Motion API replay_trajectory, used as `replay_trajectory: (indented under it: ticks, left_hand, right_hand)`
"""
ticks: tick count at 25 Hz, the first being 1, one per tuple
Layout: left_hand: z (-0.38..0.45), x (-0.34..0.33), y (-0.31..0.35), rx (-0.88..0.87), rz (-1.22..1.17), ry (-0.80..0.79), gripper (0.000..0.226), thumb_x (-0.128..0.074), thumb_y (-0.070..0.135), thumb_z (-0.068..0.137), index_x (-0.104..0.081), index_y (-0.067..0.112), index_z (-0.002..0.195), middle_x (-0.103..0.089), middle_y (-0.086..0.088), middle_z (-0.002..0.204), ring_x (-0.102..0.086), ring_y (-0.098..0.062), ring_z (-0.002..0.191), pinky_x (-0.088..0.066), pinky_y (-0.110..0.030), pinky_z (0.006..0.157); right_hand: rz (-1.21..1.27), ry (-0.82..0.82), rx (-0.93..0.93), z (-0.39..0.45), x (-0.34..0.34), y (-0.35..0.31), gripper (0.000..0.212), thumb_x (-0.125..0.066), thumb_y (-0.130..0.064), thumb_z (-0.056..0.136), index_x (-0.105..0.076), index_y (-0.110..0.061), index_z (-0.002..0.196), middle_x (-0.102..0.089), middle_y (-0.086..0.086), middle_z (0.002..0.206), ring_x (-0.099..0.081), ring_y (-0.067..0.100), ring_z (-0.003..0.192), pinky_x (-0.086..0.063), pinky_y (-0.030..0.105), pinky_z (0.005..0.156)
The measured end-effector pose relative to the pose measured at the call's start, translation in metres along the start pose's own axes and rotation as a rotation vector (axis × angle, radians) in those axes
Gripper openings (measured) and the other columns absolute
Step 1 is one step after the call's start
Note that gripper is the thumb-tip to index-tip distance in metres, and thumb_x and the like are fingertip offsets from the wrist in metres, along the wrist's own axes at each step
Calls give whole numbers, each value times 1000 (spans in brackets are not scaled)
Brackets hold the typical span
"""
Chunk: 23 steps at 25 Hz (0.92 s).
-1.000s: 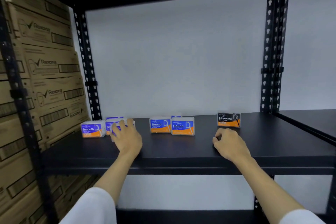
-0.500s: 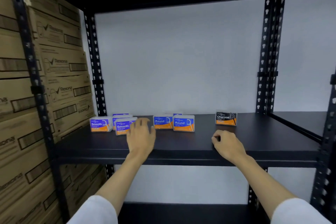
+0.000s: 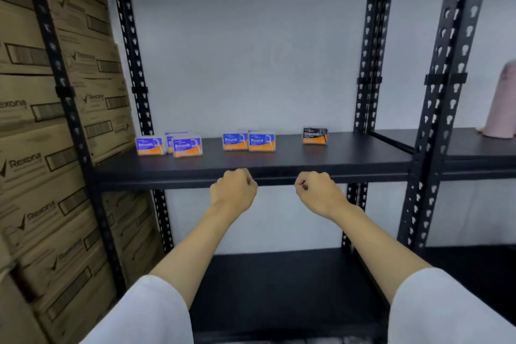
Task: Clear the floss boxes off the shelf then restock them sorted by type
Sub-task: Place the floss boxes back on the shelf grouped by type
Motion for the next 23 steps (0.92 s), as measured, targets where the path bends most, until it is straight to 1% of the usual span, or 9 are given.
replay_trajectory:
  ticks: [3,5,8,11,15,18,20,21,23]
  left_hand:
    - [-21,-49,-7,-2,-4,-114,27,-41,23,93,-64,17,106,-66,-5,107,-61,-28,94,-43,-30,73]
    - [-30,-86,-16,11,1,-188,29,-41,22,92,-65,18,107,-67,-4,107,-62,-27,94,-46,-31,75]
    - [-41,-143,-34,57,-3,-292,30,-40,19,91,-65,20,107,-67,-1,103,-62,-23,89,-49,-31,75]
    - [-55,-202,-56,106,-26,-405,27,-41,19,91,-65,23,101,-67,3,96,-60,-17,79,-44,-29,70]
    - [-81,-279,-90,215,-54,-521,27,-41,19,89,-66,24,97,-60,5,89,-56,-19,79,-40,-29,72]
    - [-115,-354,-124,312,-62,-636,27,-40,21,90,-65,26,98,-60,2,94,-55,-22,83,-43,-30,73]
    - [-143,-400,-148,373,-84,-709,25,-42,25,91,-63,27,103,-63,0,104,-59,-24,92,-47,-32,77]
    - [-157,-421,-161,401,-100,-736,24,-44,26,91,-62,27,107,-63,0,109,-59,-25,98,-48,-33,79]
    - [-177,-451,-186,481,-150,-732,25,-48,26,92,-60,24,114,-62,-3,117,-57,-24,106,-44,-29,79]
  right_hand:
    - [-38,-101,-36,-19,-35,18,19,-44,-18,92,-62,-18,90,-65,2,92,-59,23,80,-45,29,66]
    - [-47,-149,-67,-26,-60,36,20,-44,-19,92,-64,-20,94,-65,1,95,-61,21,78,-46,29,66]
    - [-27,-234,-117,-35,-105,67,20,-44,-19,93,-63,-20,97,-65,1,95,-62,19,79,-50,30,69]
    - [-27,-308,-178,-43,-153,106,17,-45,-18,92,-62,-20,92,-66,0,93,-62,19,81,-50,31,69]
    - [-32,-414,-285,-64,-224,164,15,-46,-19,90,-61,-20,89,-65,0,93,-61,23,85,-52,36,76]
    - [-60,-511,-406,-96,-289,218,19,-44,-18,88,-61,-19,97,-62,5,100,-60,31,92,-47,35,76]
    - [-77,-573,-474,-120,-328,250,24,-44,-17,87,-60,-18,104,-62,10,107,-59,35,99,-47,36,80]
    - [-76,-602,-498,-132,-348,265,24,-45,-17,87,-60,-17,105,-63,13,109,-59,35,102,-47,35,80]
    - [-58,-637,-521,-151,-381,287,18,-46,-16,88,-59,-15,101,-65,14,108,-60,33,100,-46,33,76]
Point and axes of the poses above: each hand's wrist, its own z-axis towards the middle knuckle, its own x-axis out of the back of the hand, y = z × x, the point moved 10 cm from there along z, towards the middle knuckle
